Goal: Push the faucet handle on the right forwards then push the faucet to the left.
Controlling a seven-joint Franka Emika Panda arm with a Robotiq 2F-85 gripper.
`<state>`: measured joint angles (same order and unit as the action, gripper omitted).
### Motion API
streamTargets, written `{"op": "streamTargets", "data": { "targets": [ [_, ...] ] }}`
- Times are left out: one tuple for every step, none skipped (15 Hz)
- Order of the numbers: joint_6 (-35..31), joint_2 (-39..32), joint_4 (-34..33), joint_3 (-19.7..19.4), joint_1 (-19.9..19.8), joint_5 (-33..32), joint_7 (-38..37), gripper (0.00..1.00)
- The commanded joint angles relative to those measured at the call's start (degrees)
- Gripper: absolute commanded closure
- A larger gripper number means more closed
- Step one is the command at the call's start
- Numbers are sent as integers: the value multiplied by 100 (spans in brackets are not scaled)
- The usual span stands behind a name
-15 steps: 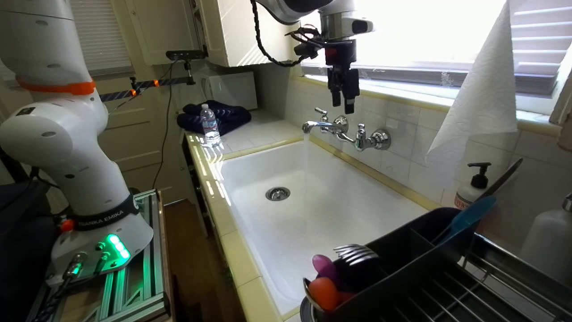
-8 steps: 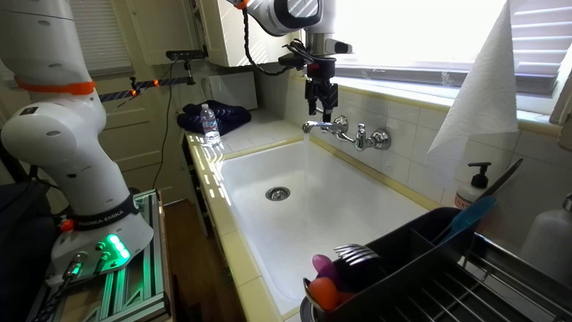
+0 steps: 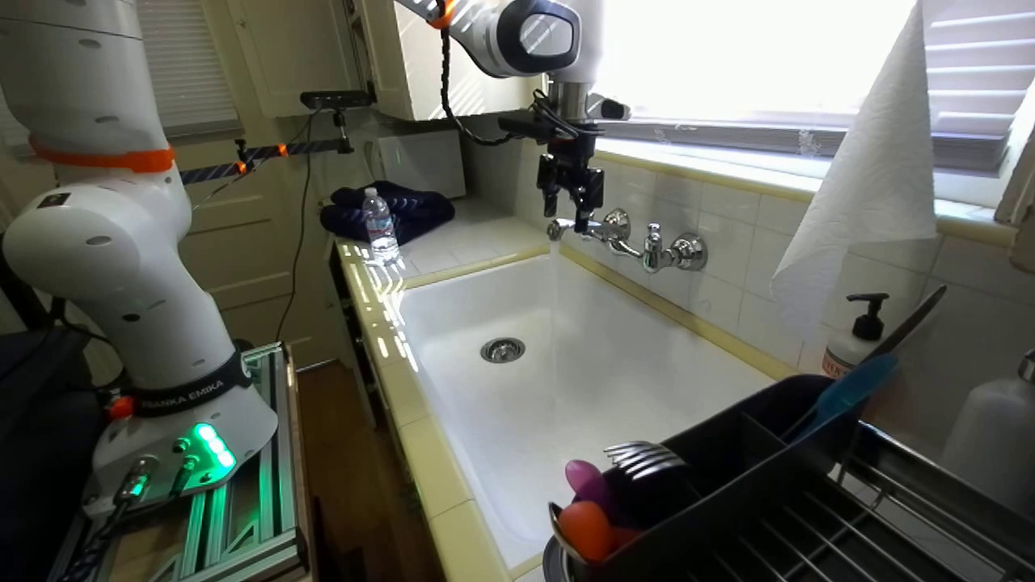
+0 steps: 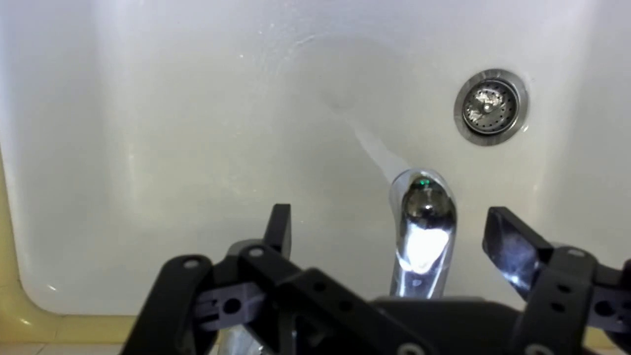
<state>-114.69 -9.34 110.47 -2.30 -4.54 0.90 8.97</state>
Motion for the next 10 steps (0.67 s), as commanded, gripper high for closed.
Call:
{"op": "streamTargets", "data": {
  "targets": [
    [-173, -148, 13, 7, -22, 160, 273, 0],
    [-197, -184, 0, 14, -23, 188, 316, 0],
    [-242, -223, -14, 20, -25, 217, 345, 0],
    [-316, -258, -21, 30, -28, 265, 379, 0],
    [-371, -289, -30, 37, -32, 307, 419, 0],
    [-446, -319, -39, 46, -35, 363, 449, 0],
    [-549, -346, -38, 56, -36, 418, 473, 0],
    [-591, -372, -47, 64, -36, 453, 498, 0],
    [-658, -392, -48, 71, -36, 475, 518, 25],
    [-699, -402, -47, 79, -37, 490, 532, 27]
  ]
}}
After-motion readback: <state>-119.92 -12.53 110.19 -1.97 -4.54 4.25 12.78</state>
